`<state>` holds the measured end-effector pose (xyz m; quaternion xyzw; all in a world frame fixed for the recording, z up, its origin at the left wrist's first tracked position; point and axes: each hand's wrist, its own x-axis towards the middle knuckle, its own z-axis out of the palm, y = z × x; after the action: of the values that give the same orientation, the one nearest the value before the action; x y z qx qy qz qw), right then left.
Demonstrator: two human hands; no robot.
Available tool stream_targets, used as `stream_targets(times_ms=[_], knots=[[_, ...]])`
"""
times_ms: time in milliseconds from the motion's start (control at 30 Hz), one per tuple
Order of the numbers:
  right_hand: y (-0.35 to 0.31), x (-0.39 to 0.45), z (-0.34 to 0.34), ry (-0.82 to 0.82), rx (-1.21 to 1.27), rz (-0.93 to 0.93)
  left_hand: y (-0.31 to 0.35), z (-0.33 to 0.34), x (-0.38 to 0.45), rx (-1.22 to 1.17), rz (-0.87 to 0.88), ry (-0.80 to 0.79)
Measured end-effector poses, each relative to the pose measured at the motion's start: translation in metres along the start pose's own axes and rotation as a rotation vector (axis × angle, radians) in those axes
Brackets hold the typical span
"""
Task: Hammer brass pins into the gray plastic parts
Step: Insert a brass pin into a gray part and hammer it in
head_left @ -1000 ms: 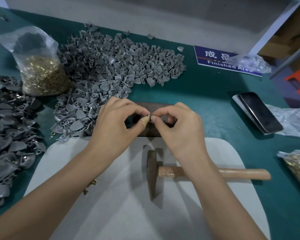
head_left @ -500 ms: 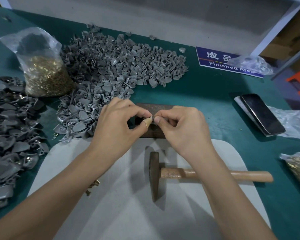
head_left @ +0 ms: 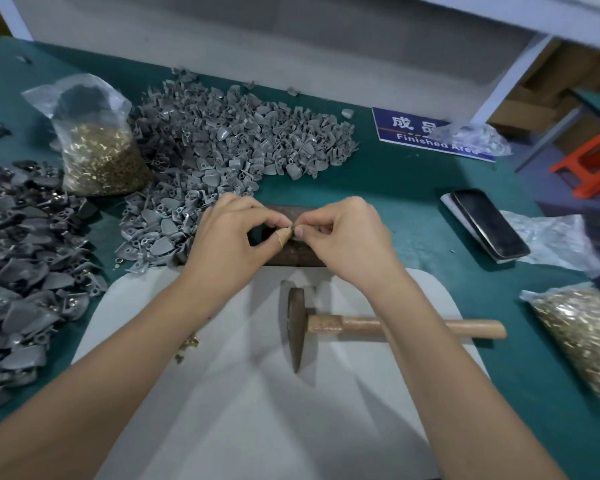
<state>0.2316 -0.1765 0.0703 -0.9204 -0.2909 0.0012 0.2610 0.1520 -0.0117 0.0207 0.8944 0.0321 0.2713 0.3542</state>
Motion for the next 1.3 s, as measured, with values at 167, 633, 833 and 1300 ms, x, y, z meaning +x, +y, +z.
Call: stream_targets(times_ms=[167, 633, 833, 1300], knots=[[0.005, -0.010, 0.002, 0.090, 0.110, -0.018, 0.005, -0.001, 0.001, 0.037, -0.002, -0.007], [0.046, -0.134, -0.024, -0.046, -0.385, -0.347, 0.002, -0.002, 0.000, 0.014, -0.044, -0.032], [0.038, -0.100, -0.044, 0.000, 0.153, 0.131, 0.003, -0.002, 0.000, -0.026, -0.038, 0.000], [-0.006, -0.052, -0.035, 0.004, -0.017, 0.123, 0.010, -0.008, 0.001, 0.063, -0.046, -0.001]])
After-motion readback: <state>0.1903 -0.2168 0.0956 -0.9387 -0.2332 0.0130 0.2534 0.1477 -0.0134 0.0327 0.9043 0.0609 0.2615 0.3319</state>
